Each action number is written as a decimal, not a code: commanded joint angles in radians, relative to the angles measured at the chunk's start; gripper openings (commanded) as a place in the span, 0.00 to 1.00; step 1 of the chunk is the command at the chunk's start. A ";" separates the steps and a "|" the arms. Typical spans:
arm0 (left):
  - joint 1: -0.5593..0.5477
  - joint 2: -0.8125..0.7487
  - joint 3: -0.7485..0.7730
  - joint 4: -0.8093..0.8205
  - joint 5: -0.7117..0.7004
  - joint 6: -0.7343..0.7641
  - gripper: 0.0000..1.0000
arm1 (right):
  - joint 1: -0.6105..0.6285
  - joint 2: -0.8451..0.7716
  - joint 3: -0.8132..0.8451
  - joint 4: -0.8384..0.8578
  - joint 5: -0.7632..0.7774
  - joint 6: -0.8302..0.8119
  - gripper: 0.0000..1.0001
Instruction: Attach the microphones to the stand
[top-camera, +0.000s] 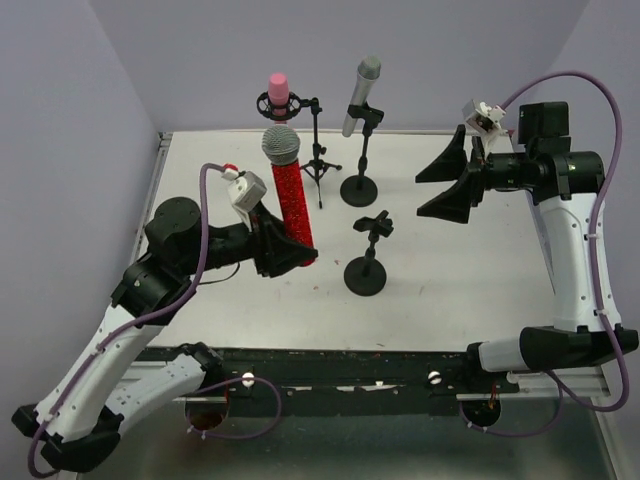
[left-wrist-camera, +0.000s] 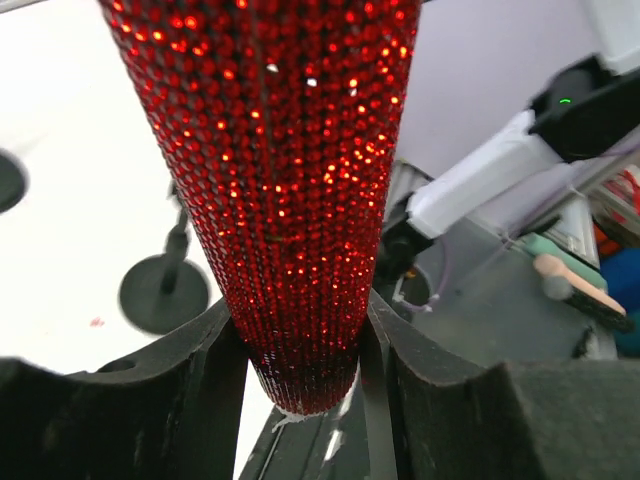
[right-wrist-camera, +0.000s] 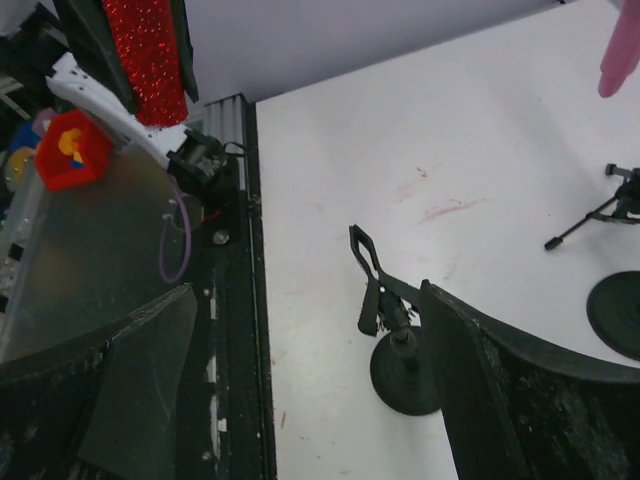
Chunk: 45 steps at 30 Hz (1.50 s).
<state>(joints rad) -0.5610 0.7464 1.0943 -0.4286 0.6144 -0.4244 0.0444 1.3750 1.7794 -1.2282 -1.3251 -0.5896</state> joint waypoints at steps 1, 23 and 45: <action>-0.189 0.172 0.179 0.067 -0.114 -0.002 0.00 | 0.028 0.048 0.095 0.038 -0.112 0.146 1.00; -0.476 0.717 0.592 0.097 -0.285 0.015 0.00 | 0.037 -0.136 -0.222 0.918 -0.117 1.016 1.00; -0.485 0.696 0.529 0.207 -0.305 -0.025 0.48 | 0.055 -0.186 -0.422 1.411 -0.174 1.398 0.22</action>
<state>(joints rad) -1.0374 1.5139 1.6600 -0.3023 0.3031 -0.4568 0.0948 1.2049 1.3727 0.1146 -1.4631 0.7574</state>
